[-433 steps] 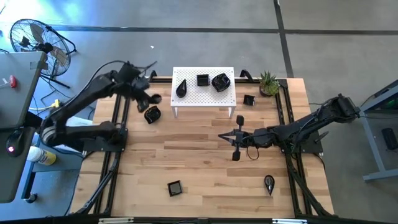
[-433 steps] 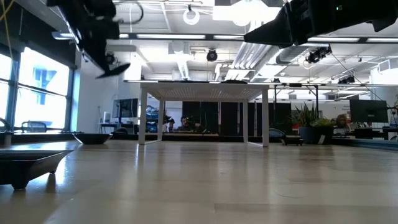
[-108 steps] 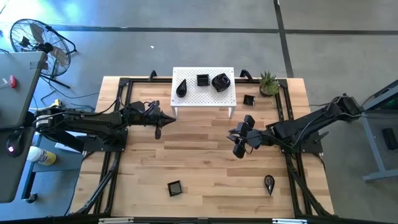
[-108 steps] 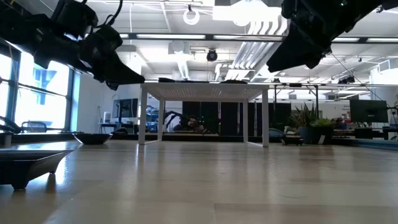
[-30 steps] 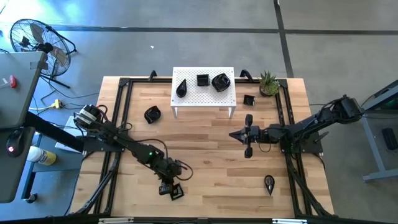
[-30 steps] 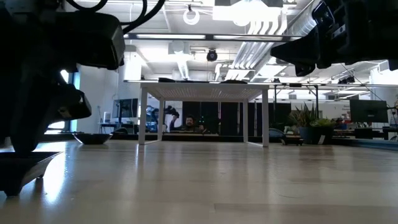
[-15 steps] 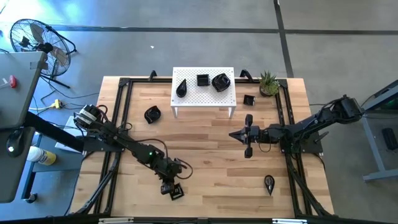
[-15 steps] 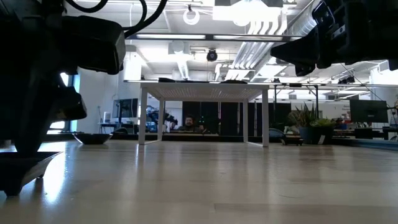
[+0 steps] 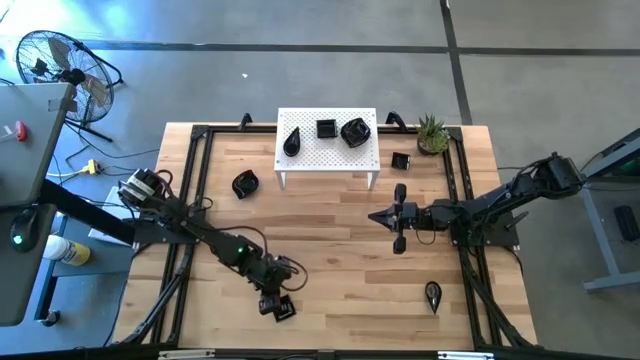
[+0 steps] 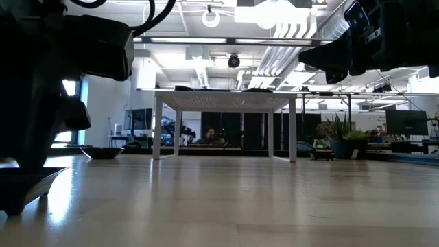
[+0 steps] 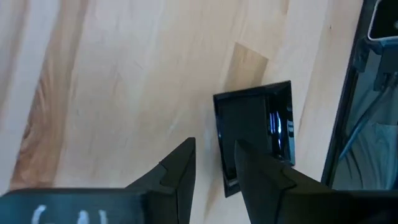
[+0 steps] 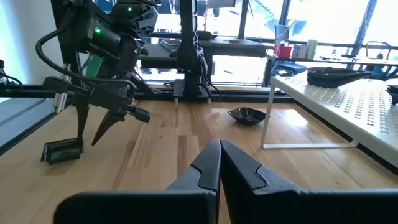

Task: Pick & Place Mini shaped plates
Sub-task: Stack the square bowl on top of the square bowls on the shelf

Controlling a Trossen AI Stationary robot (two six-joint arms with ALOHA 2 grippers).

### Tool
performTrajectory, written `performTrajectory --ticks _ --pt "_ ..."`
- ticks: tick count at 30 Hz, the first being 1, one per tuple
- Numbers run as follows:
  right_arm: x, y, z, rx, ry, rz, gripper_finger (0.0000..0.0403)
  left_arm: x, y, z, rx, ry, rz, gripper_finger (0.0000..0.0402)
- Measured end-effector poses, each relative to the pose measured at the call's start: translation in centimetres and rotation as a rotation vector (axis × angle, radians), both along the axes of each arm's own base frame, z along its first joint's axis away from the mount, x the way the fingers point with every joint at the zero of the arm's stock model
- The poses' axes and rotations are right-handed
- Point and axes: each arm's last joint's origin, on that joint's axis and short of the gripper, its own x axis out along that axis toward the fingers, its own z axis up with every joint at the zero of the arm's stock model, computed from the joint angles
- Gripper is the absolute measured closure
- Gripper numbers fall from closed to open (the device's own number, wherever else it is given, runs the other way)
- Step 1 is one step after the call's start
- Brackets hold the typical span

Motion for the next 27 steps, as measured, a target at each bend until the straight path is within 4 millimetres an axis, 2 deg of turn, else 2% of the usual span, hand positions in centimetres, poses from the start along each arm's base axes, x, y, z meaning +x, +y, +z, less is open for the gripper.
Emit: performTrajectory --ticks 4,8,15,19,24,27 --pt "0.0 0.0 0.0 0.000 0.000 0.000 0.0397 -0.2 -0.3 -0.1 0.002 0.005 0.013 0.0291" --pt "0.0 0.0 0.0 0.000 0.000 0.000 0.0401 0.0 -0.3 -1.0 0.017 0.037 0.019 0.0291" --pt "0.0 0.0 0.1 0.001 -0.007 0.000 0.0397 1.0 -1.0 -1.1 0.018 0.046 -0.027 0.0294" --pt "0.0 0.0 0.1 0.001 -0.008 0.000 0.0401 1.1 -1.0 -0.7 0.072 0.068 -0.044 0.0323" --pt "0.0 0.0 0.1 0.001 -0.008 0.000 0.0396 1.3 -1.1 0.0 0.106 0.068 -0.085 0.0384" --pt "0.0 0.0 0.1 0.001 -0.008 0.000 0.0397 1.4 -0.9 0.2 0.133 0.075 -0.102 0.0395"
